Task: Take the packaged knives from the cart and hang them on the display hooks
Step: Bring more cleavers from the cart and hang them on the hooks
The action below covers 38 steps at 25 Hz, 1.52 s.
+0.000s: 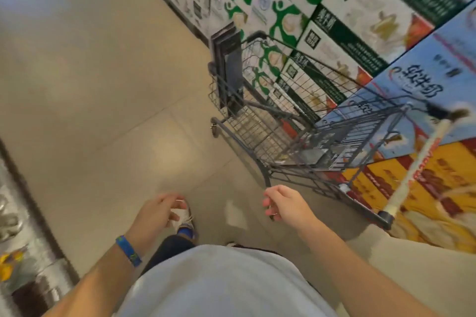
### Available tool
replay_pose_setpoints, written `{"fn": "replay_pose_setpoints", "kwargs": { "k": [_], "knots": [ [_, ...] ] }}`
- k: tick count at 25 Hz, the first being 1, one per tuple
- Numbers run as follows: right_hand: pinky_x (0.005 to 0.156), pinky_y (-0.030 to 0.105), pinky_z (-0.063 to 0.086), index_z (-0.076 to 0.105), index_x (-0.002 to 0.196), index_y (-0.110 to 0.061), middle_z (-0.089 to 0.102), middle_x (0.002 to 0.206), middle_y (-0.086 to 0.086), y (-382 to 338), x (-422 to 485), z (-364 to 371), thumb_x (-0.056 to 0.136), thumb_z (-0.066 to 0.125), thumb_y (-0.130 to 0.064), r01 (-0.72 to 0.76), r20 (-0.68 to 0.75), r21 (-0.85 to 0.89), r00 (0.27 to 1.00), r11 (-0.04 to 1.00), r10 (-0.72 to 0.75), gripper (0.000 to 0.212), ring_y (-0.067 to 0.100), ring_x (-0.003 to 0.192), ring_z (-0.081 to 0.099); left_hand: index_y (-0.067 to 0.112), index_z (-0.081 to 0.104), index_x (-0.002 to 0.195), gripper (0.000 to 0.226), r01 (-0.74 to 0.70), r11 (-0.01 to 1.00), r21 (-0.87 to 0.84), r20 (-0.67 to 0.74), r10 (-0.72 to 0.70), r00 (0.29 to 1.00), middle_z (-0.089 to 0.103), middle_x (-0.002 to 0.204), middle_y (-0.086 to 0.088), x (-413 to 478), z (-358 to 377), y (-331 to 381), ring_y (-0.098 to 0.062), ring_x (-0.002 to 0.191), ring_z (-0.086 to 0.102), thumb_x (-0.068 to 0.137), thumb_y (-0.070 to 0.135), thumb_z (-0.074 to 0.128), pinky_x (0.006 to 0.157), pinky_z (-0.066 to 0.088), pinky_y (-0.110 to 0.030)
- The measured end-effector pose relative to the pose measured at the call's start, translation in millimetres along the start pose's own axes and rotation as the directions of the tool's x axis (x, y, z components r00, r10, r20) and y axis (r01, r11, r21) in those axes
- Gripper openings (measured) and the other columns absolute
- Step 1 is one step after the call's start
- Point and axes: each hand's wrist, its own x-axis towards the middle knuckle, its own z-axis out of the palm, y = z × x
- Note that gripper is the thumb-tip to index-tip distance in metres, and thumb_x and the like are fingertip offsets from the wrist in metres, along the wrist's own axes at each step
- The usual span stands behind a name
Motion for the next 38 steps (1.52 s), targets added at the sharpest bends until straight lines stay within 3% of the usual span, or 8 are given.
{"fn": "replay_pose_setpoints", "kwargs": {
  "k": [13,23,26,28,29,32,35,38],
  "knots": [
    [0.06,0.025,0.048,0.072,0.099,-0.02,0.078,0.086,-0.004,-77.6,26.3,-2.6,0.103,0.056,-0.034,-0.104,-0.288,0.301,0.938,0.948,0.194,0.022,0.011,0.066,0.07,0.018,0.071,0.099,0.027,-0.171,0.93,0.326,0.339,0.054,0.939,0.077,0.087,-0.001,178.7,2.9,173.2,-0.013,0.06,0.058,0.101,0.031,0.048,0.055,0.041,-0.026],
    [0.06,0.027,0.047,0.065,0.104,-0.019,0.073,0.087,0.001,-76.5,127.2,-123.6,0.105,0.054,-0.023,-0.129,-0.36,0.601,0.837,0.788,0.412,0.011,0.018,0.069,0.066,0.016,0.071,0.095,0.029,-0.198,0.856,0.478,0.318,0.042,0.947,0.077,0.083,-0.002,228.8,79.3,262.0,-0.01,0.041,0.045,0.102,0.03,0.048,0.045,0.036,-0.023],
    [0.062,0.027,0.04,0.063,0.09,-0.026,0.073,0.097,0.002,-76.2,153.3,-149.9,0.103,0.056,-0.032,-0.29,-0.56,0.192,0.753,0.938,0.347,0.015,0.019,0.075,0.057,0.017,0.07,0.094,0.028,-0.213,0.843,0.493,0.299,0.066,0.952,0.076,0.078,0.001,246.2,98.9,298.9,-0.007,0.041,0.044,0.103,0.028,0.045,0.046,0.035,-0.023],
    [0.07,0.032,0.044,0.067,0.098,-0.027,0.07,0.107,0.006,-67.0,157.6,-159.4,0.098,0.062,-0.033,-0.333,-0.752,-0.163,0.651,0.929,0.101,0.007,0.025,0.089,0.055,0.018,0.07,0.095,0.029,-0.217,0.824,0.524,0.309,0.053,0.949,0.075,0.078,0.001,255.7,111.0,315.2,-0.005,0.042,0.045,0.103,0.027,0.044,0.046,0.035,-0.023],
    [0.079,0.038,0.047,0.069,0.11,-0.023,0.067,0.118,0.009,-60.8,159.2,-161.1,0.095,0.066,-0.032,-0.357,-0.779,-0.275,0.627,0.893,0.011,0.018,0.029,0.101,0.056,0.018,0.07,0.095,0.029,-0.218,0.812,0.542,0.316,0.044,0.948,0.075,0.08,0.0,258.5,116.3,320.3,-0.005,0.042,0.046,0.104,0.027,0.044,0.045,0.035,-0.022],
    [0.102,0.044,0.045,0.046,0.148,-0.017,0.052,0.147,0.014,-50.9,166.9,-162.8,0.095,0.067,-0.036,-0.509,-0.696,-0.45,0.715,0.734,0.068,0.06,0.036,0.134,0.045,0.016,0.07,0.095,0.027,-0.224,0.772,0.594,0.336,0.014,0.942,0.077,0.083,-0.001,266.2,132.5,329.4,-0.011,0.047,0.048,0.103,0.023,0.045,0.046,0.035,-0.022],
    [0.102,0.043,0.049,0.03,0.156,-0.019,0.047,0.148,0.018,-54.5,181.0,-149.8,0.1,0.059,-0.025,-0.546,-0.639,-0.489,0.755,0.681,0.146,0.064,0.034,0.133,0.045,0.018,0.069,0.097,0.026,-0.249,0.721,0.647,0.387,-0.029,0.922,0.078,0.084,0.001,276.0,144.8,341.7,-0.014,0.053,0.051,0.1,0.015,0.043,0.048,0.037,-0.024],
    [0.112,0.043,0.04,0.016,0.161,-0.021,0.019,0.166,0.021,-54.5,182.5,-140.2,0.101,0.056,-0.03,-0.639,-0.654,-0.582,0.736,0.503,0.178,0.073,0.038,0.15,0.024,0.023,0.07,0.095,0.023,-0.307,0.685,0.661,0.453,-0.039,0.89,0.077,0.082,0.007,291.0,151.9,359.9,-0.011,0.052,0.052,0.102,0.025,0.048,0.047,0.038,-0.021]
  ]
}}
